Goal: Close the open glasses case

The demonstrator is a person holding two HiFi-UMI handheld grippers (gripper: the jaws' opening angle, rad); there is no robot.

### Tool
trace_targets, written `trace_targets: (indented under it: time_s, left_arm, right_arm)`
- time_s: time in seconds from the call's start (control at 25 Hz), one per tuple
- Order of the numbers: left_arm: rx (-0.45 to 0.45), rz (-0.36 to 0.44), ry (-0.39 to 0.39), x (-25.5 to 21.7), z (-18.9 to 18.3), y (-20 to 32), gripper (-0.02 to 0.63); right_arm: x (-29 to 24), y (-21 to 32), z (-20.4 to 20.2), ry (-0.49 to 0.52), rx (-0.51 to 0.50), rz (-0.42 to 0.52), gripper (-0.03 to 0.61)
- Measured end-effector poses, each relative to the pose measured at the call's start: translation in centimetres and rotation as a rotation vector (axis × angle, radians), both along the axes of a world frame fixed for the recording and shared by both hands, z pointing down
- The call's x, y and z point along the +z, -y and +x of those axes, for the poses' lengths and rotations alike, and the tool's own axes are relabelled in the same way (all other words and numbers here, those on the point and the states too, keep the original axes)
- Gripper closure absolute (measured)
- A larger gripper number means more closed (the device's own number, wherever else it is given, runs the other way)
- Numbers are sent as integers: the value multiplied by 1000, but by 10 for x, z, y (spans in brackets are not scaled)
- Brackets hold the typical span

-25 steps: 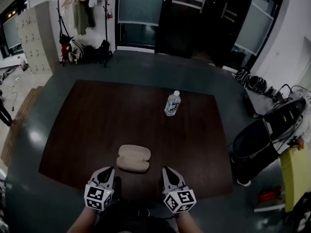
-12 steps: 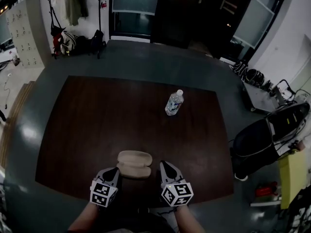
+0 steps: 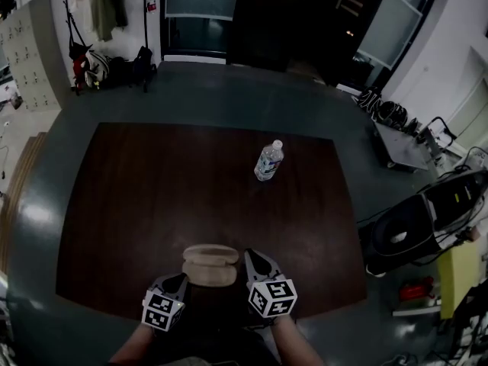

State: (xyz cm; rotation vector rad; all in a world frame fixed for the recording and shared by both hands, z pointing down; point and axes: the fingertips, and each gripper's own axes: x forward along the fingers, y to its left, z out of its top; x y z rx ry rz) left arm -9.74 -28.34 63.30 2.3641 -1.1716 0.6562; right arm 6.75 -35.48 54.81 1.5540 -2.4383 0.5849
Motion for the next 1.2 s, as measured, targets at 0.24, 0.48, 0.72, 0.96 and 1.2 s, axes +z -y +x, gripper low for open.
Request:
trace_targets:
  time_s: [0.24, 0.48, 0.72, 0.96, 1.2]
  left_arm:
    - [-14, -30, -39, 11, -3, -5, 604]
    - [-26, -25, -74, 13, -2, -3, 604]
    - [-102, 78, -99, -14, -18, 1, 604]
    - [-109, 178, -86, -44, -22, 3, 604]
    - [-96, 176, -45, -37, -10, 2, 604]
  right_arm:
    - [16, 12, -18, -46, -57, -56, 589]
    - [32, 6, -30, -53, -102, -100, 589]
    - [34, -17, -32, -66, -135, -110, 589]
    - [40, -40, -33, -63, -166, -130, 589]
    - [58, -60, -28, -74, -175, -175, 589]
